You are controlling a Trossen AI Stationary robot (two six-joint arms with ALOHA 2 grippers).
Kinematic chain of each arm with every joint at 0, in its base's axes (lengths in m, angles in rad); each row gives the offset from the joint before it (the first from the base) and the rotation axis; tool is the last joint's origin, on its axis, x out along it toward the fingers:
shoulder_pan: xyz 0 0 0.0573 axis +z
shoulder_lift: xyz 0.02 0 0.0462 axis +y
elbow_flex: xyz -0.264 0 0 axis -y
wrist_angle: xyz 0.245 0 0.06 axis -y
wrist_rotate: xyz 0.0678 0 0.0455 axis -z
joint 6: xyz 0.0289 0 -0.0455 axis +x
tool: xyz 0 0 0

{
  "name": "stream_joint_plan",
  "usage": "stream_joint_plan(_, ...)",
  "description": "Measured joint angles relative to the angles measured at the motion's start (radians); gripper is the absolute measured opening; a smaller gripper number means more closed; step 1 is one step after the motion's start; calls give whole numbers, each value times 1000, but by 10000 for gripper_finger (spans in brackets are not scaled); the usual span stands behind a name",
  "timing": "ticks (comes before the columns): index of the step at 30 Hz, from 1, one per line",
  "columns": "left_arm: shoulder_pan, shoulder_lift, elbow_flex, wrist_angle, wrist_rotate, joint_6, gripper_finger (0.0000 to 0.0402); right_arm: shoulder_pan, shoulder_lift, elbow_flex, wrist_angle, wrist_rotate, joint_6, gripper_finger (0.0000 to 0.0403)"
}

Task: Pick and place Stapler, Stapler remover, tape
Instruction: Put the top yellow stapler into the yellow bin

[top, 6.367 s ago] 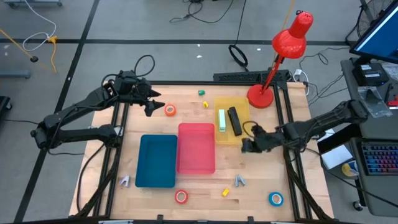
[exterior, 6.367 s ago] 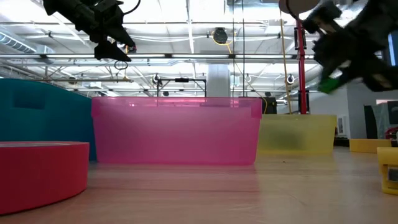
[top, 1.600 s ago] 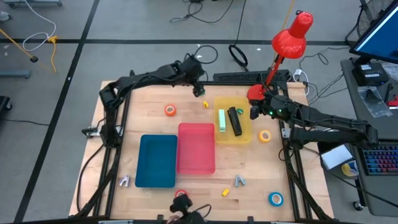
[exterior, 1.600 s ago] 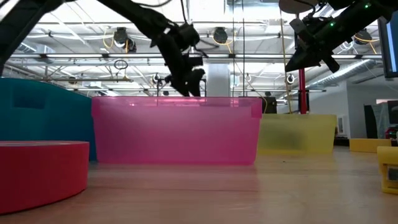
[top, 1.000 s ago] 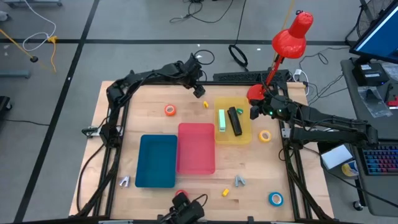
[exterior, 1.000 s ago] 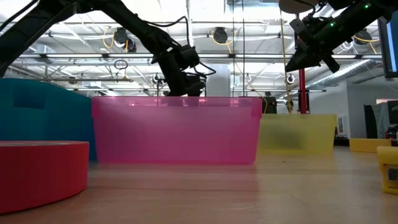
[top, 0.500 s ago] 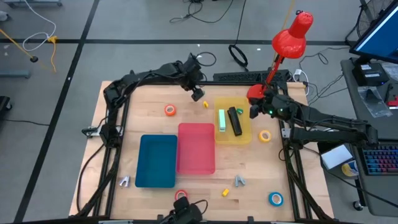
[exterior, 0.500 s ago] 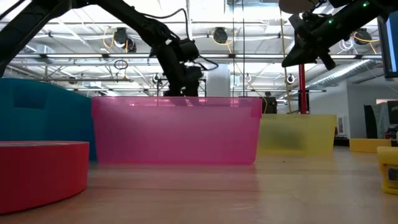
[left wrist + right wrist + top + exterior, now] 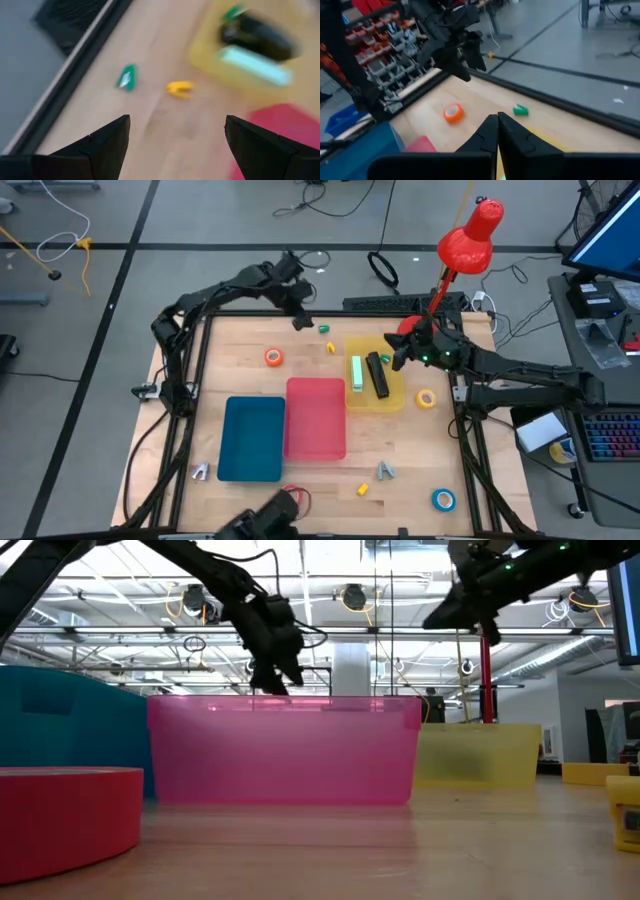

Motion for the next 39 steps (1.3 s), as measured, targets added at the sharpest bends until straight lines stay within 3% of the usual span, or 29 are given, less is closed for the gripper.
stream_joint_plan(2,31,-28,0,2,113,0,324,0,54,26,20,0,-9,0)
stream_joint_plan(4,55,-66,0,11,160,13,324,0,113,63,6,-2,-33,0)
stream_joint_plan(21,106,-469,-13,9,138,61,324,-90,696,689,-334,-73,-296,0)
stream_joint_plan(30,106,-665,-240,108,137,5,324,-142,952,927,-378,-183,-410,0)
stream_joint_plan(39,106,-813,-481,291,137,-128,324,-229,1143,1080,-455,-341,-344,0)
